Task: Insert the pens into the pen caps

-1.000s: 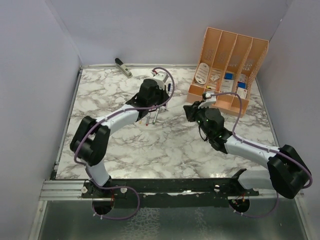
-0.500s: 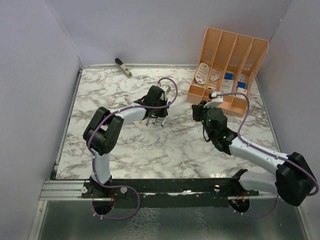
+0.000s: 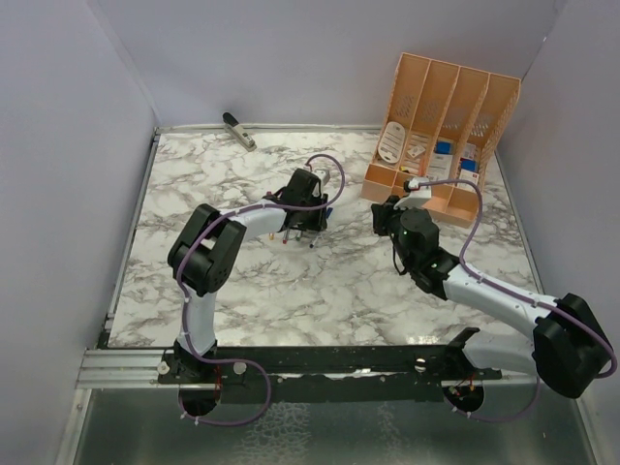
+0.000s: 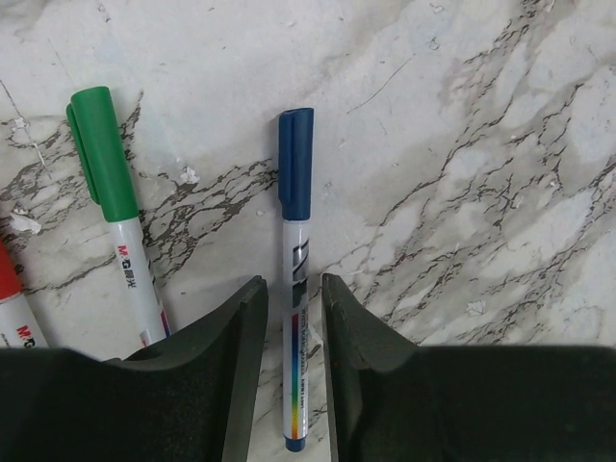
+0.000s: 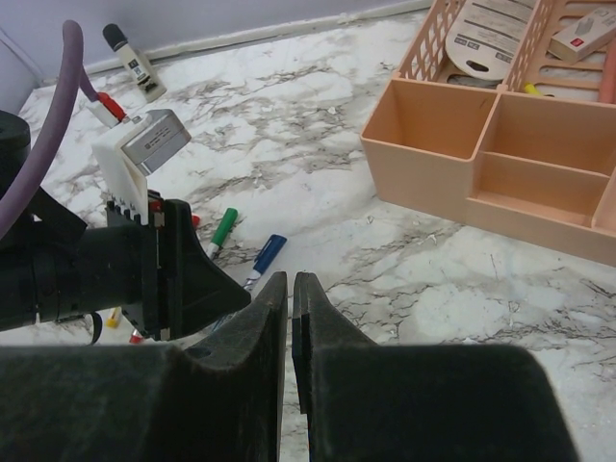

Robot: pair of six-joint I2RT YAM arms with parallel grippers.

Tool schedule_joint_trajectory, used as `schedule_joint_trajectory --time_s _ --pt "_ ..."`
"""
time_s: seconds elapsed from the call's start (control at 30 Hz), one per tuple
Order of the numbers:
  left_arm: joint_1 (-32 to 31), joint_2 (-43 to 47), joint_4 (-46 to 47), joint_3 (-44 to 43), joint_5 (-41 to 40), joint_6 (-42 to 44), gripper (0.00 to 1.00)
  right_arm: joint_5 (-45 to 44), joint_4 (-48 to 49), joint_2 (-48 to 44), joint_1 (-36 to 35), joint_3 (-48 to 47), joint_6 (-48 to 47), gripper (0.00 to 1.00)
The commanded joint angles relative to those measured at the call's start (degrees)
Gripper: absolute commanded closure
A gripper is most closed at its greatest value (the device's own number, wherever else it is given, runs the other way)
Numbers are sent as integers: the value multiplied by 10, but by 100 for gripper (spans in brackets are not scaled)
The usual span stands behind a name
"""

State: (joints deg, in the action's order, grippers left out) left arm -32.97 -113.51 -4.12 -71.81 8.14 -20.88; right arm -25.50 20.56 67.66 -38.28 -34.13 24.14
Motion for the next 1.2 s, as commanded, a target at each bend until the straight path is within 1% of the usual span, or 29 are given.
schedule_joint_trajectory --time_s 0.0,0.13,0.2,0.23,0.3,0.37,0.4,0.47,0.53,0.57,0.63,0.7,0.77,0.9,1.0,1.07,1.17 --pt "-1 1 4 -14 -8 -5 66 -15 4 6 -1 -4 -1 92" --pt "0 36 0 -22 -18 5 45 -24 6 2 -1 -4 -6 92" --pt "0 54 -8 -24 -29 11 39 -25 8 -1 -1 -3 -10 92" --pt "0 65 -11 -24 -35 14 35 -41 9 -2 -1 -3 -12 92" --pt "0 90 -12 -18 -43 17 29 -56 11 -5 -1 -1 -16 91" --pt "0 121 -6 -6 -52 18 3 -70 19 -7 0 4 -28 91" --pt "-1 139 0 2 -59 19 1 -71 27 -9 3 8 -39 91" --pt "0 177 10 20 -75 22 1 -67 31 -14 19 16 -44 86" --pt "0 210 13 34 -101 32 1 -61 28 -23 49 24 -34 83" --pt "0 223 12 40 -115 39 1 -43 22 -28 74 27 -24 82" --pt "2 245 3 50 -151 50 1 7 7 -41 143 34 11 80" --pt "12 262 -4 63 -181 55 1 38 -13 -50 208 38 46 77" --pt "36 273 -12 77 -195 49 1 47 -38 -55 254 35 72 75" --pt "115 284 -20 117 -197 31 1 22 -77 -66 298 31 97 71" --pt "175 292 -20 152 -211 19 1 -10 -98 -76 328 32 123 63" --pt "199 302 -15 175 -250 18 1 -15 -110 -83 353 32 138 57" --pt "212 316 -7 198 -329 24 1 -14 -115 -90 381 34 153 50"
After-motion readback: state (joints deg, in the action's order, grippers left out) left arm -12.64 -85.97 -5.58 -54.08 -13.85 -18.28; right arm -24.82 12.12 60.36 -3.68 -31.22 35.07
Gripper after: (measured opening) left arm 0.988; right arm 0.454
